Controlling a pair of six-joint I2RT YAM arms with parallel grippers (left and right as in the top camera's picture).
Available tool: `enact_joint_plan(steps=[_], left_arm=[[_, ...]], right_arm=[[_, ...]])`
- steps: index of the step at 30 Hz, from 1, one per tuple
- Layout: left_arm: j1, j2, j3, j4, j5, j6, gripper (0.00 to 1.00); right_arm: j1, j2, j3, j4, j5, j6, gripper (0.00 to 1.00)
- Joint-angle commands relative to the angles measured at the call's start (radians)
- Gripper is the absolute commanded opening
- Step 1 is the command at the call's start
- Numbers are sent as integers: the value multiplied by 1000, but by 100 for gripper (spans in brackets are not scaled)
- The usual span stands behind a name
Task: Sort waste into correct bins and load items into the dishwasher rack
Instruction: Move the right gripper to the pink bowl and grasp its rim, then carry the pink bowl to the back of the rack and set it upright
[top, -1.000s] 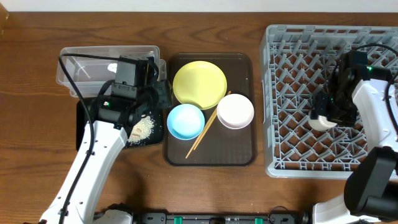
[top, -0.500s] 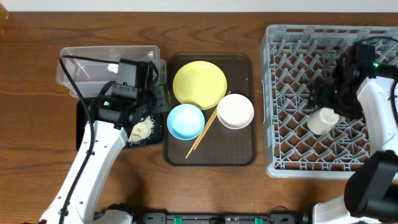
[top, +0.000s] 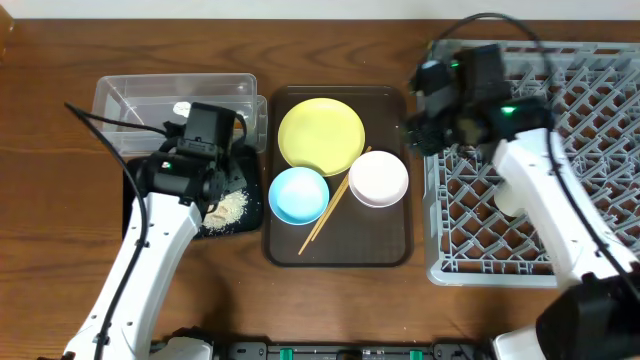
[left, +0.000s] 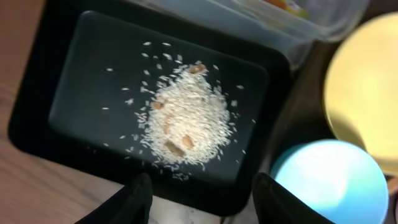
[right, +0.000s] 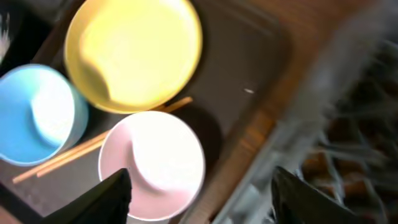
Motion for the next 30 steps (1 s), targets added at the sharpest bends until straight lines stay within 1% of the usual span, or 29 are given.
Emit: enact_joint_plan(steps=[1,2,3,11,14,17,19,22,23,26,30], left_arm=[[21,8,-10,-6,-39,-45,55],[21,8,-10,-6,-39,-45,55],[21,8,-10,-6,-39,-45,55],[21,8,-10,-6,-36,-45,55],[21,8,-10,-6,-36,-45,55],[21,8,-10,-6,-36,-45,55],[21,8,-10,-6,-36,-45,55],[21,8,-10,-6,-36,-45,55],[21,8,-10,-6,-36,-45,55],[21,8,-10,-6,-36,-45,55],[21,8,-10,-6,-31,-45,55]], right_arm=[[48,76,8,8,56,-72,67],[56,93,8,7,58,-85,62],[66,119,8,7,58,-100,60],[102,275,8,22,82,-107,59],[101,317,8,27,116,-103,52],[101,346,8,34,160,-85,40],[101,348,8,34,164,-85,23],[98,344,8,33,169,-85,3],[98,343,8,33,177,-78,1],[97,332,8,32,224,-34,1],[96,269,9,29,304,0,1]])
